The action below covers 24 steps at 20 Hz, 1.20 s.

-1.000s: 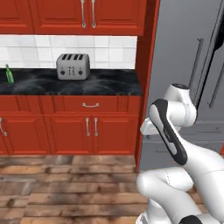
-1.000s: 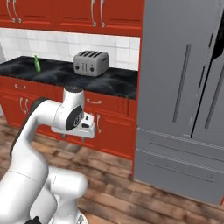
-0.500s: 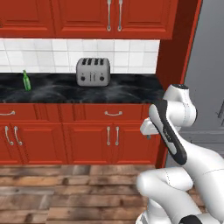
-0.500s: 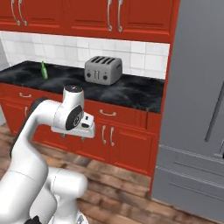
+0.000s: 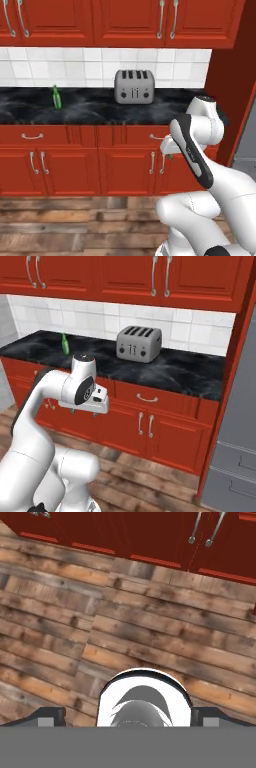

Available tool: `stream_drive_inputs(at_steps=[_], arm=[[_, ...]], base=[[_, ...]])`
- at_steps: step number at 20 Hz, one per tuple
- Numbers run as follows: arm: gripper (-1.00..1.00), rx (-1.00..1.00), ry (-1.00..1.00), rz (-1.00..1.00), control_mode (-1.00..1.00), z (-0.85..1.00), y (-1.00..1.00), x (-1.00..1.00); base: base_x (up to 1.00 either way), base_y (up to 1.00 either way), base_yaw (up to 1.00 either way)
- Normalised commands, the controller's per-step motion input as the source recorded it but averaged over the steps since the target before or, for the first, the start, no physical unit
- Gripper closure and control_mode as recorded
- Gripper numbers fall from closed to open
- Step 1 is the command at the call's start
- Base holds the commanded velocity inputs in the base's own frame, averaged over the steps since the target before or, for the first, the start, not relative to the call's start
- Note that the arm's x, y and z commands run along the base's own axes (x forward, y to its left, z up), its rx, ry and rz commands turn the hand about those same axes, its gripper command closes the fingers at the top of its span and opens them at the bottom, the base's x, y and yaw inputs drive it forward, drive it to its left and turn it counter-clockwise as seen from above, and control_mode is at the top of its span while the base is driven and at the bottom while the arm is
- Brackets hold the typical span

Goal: Place the drinks on the dining counter in a tight cluster.

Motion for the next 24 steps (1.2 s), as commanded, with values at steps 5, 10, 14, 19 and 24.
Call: stream_drive_inputs(at_steps=[5, 10, 14, 19, 24], arm=[[-1.0, 0.0, 0.0, 0.0, 1.0, 0.0, 0.0, 0.0], [-1.0, 0.0, 0.0, 0.0, 1.0, 0.0, 0.0, 0.0], [-1.0, 0.0, 0.0, 0.0, 1.0, 0.0, 0.0, 0.0], [-1.0, 0.0, 0.0, 0.0, 1.0, 0.0, 0.0, 0.0], [-1.0, 0.0, 0.0, 0.0, 1.0, 0.0, 0.0, 0.0]], base=[[0.57, 0.65, 0.0], [0.57, 0.66, 0.0], [0.6, 0.63, -0.01], [0.61, 0.62, -0.06], [0.68, 0.52, -0.18]])
